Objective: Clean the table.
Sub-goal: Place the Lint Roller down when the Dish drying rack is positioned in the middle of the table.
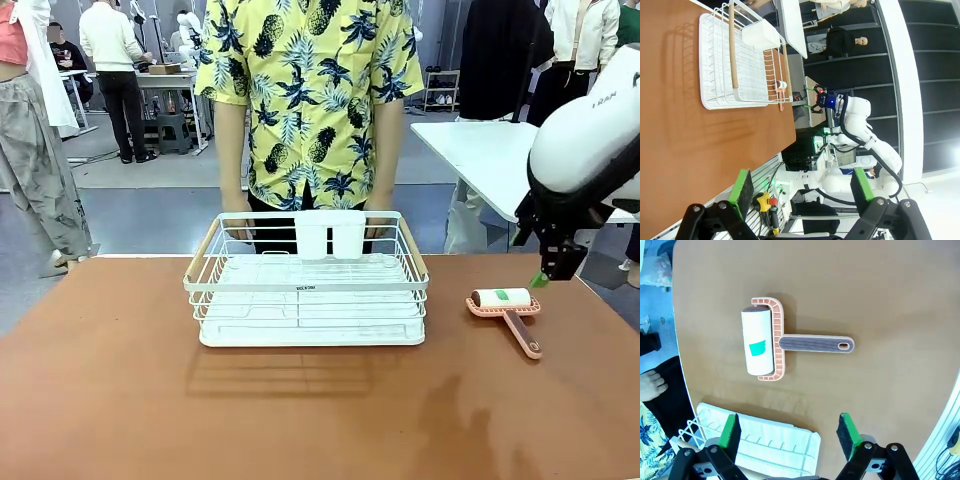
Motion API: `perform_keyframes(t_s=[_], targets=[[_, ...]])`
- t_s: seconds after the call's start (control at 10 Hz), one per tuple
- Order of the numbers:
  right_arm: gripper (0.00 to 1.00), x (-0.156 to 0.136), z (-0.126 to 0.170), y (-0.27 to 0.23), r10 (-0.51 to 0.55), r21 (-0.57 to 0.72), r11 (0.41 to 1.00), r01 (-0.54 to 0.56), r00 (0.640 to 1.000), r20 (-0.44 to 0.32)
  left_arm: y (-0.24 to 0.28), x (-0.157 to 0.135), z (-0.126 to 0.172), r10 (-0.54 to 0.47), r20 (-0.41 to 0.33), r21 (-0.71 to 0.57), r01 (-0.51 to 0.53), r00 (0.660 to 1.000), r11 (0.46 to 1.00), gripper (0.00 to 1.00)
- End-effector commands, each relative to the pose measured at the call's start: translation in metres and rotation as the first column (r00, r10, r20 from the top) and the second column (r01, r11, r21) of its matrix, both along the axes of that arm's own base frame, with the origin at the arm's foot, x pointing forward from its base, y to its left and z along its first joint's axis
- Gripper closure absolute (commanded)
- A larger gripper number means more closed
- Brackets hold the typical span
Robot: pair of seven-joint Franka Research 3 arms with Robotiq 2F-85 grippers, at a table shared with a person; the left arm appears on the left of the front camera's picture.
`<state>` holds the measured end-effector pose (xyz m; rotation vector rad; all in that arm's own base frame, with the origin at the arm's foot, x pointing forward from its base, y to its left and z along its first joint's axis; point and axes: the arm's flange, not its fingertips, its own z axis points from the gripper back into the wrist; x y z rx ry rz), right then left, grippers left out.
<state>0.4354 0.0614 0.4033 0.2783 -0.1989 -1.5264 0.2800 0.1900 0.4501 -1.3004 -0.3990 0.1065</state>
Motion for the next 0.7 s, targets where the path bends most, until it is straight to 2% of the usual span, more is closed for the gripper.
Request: perform_keyframes(t_s=[0.0, 0.2, 0.3, 0.6], targets=[[0.00, 0.0037, 0.0033, 0.0007, -0.010, -0.016, 1.000, 0.010, 1.000, -0.015, 0.0014, -0.0013, 0.0012, -0.003, 0.008, -0.011, 0.003, 1.000, 1.000, 0.00], [0.00, 0.0078, -0.0001, -0.0009, -0.028, -0.025, 0.999, 0.027, 0.999, -0.022, 0.0014, -0.0013, 0.0012, -0.003, 0.008, -0.011, 0.003, 1.000, 1.000, 0.00], [0.00, 0.0009, 0.0027, -0.0022, 0.002, -0.006, 1.000, -0.002, 1.000, -0.007, 0.0014, -0.0013, 0.0012, -0.003, 0.008, -0.011, 0.003, 1.000, 1.000, 0.00], [0.00, 0.0009, 0.0027, -0.0022, 0.002, -0.006, 1.000, -0.002, 1.000, -0.007, 0.0014, -0.0013, 0.0012, -0.003, 0.008, -0.011, 0.003, 1.000, 1.000, 0.00]])
